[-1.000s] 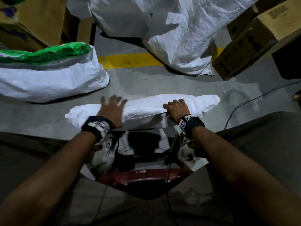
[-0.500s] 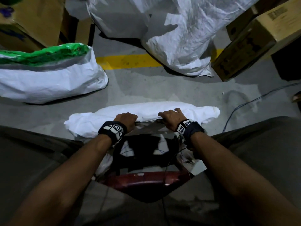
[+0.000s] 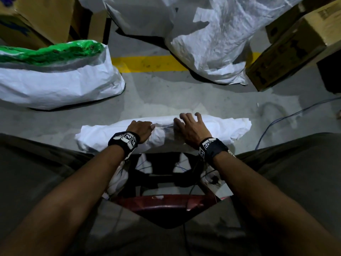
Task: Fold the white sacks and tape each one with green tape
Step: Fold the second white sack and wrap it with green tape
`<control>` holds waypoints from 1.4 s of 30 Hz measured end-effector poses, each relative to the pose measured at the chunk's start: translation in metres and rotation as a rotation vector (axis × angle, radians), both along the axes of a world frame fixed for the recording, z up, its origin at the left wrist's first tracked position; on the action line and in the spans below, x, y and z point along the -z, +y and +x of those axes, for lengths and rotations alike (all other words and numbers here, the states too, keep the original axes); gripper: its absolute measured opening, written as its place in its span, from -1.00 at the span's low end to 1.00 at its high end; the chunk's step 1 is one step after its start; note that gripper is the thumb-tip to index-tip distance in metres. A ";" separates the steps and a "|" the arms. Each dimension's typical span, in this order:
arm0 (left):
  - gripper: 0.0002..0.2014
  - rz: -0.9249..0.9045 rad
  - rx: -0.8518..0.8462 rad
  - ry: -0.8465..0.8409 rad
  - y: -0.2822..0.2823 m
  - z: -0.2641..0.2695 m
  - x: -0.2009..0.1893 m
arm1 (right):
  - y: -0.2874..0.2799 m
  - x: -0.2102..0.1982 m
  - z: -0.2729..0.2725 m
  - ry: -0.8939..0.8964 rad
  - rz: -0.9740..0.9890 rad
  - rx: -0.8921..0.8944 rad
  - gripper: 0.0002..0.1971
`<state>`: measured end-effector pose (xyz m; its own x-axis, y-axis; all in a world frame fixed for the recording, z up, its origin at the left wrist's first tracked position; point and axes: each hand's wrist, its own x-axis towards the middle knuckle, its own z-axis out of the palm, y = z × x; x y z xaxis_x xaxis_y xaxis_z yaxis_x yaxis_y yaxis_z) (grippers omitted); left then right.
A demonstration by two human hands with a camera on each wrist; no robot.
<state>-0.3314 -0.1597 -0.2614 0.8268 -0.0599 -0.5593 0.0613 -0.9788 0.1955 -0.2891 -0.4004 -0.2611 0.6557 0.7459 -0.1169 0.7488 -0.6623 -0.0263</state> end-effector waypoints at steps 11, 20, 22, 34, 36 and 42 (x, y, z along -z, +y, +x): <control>-0.34 -0.285 -0.282 0.297 -0.004 0.011 -0.010 | 0.012 0.005 -0.021 0.224 -0.235 -0.063 -0.26; -0.15 0.295 0.364 -0.247 -0.018 -0.030 -0.021 | 0.026 -0.021 -0.003 0.043 -0.093 -0.044 -0.74; -0.33 0.266 0.315 -0.339 -0.015 -0.026 -0.028 | 0.024 -0.033 0.003 -0.030 -0.035 -0.045 -0.76; -0.55 0.155 -0.076 -0.432 0.030 -0.018 -0.095 | -0.079 -0.105 0.041 -0.058 0.019 0.413 -0.77; -0.57 0.130 -0.092 -0.462 0.030 -0.022 -0.100 | -0.079 -0.110 0.042 -0.086 0.038 0.408 -0.71; -0.61 0.072 -0.102 -0.562 0.021 -0.031 -0.106 | -0.091 -0.116 0.032 0.183 -0.120 0.399 -0.07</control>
